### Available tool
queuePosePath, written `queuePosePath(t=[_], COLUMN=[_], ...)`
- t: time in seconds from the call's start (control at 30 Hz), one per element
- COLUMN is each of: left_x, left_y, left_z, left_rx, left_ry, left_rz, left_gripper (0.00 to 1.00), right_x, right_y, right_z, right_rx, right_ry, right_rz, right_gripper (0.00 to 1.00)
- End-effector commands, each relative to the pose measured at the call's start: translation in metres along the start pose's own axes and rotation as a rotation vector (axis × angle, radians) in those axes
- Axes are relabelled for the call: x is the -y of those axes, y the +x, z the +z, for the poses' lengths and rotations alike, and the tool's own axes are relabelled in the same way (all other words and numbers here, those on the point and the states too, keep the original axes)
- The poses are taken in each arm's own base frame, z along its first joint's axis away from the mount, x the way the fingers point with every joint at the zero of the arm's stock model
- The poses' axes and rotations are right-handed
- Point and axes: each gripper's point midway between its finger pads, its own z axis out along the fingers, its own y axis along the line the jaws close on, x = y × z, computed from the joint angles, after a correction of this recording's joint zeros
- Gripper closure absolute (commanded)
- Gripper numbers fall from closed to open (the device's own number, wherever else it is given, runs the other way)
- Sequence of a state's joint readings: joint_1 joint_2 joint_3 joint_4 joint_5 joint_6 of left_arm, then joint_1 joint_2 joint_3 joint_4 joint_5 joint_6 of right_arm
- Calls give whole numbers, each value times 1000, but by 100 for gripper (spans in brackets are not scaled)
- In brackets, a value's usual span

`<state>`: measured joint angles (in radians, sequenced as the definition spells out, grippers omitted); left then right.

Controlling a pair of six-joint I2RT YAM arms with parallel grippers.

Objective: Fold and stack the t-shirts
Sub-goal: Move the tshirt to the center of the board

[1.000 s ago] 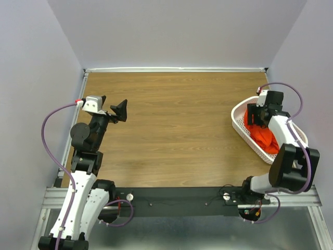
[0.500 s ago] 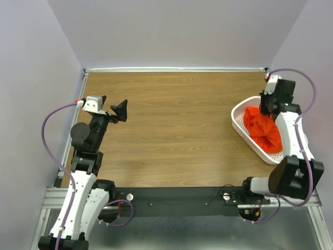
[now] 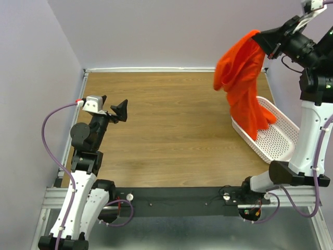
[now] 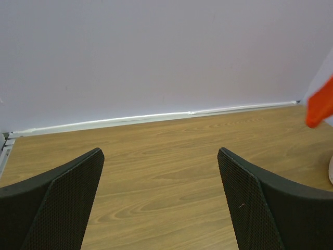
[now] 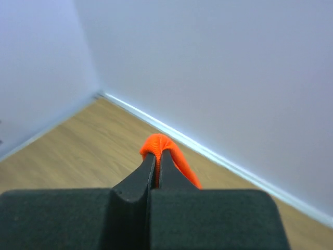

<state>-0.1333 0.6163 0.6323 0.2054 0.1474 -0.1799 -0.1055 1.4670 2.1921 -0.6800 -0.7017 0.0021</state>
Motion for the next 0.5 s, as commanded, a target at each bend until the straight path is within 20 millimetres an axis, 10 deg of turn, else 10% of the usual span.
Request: queuePosePath(t=[0.0, 0.2, 0.47], left_x=[6, 1, 3], left_y=[-19, -14, -12], left_z=[0, 1, 2], left_rx=[54, 45, 36], left_ry=[27, 5, 18], left_rz=[25, 33, 34], left_gripper=[2, 2, 2], right_x=[-60, -81, -112], right_y=[-53, -92, -51], right_z=[-6, -14, 23], right_rx=[138, 229, 128], right_ry=[-320, -443, -598], right_rz=[62, 134, 232], right_gripper=[99, 99, 97])
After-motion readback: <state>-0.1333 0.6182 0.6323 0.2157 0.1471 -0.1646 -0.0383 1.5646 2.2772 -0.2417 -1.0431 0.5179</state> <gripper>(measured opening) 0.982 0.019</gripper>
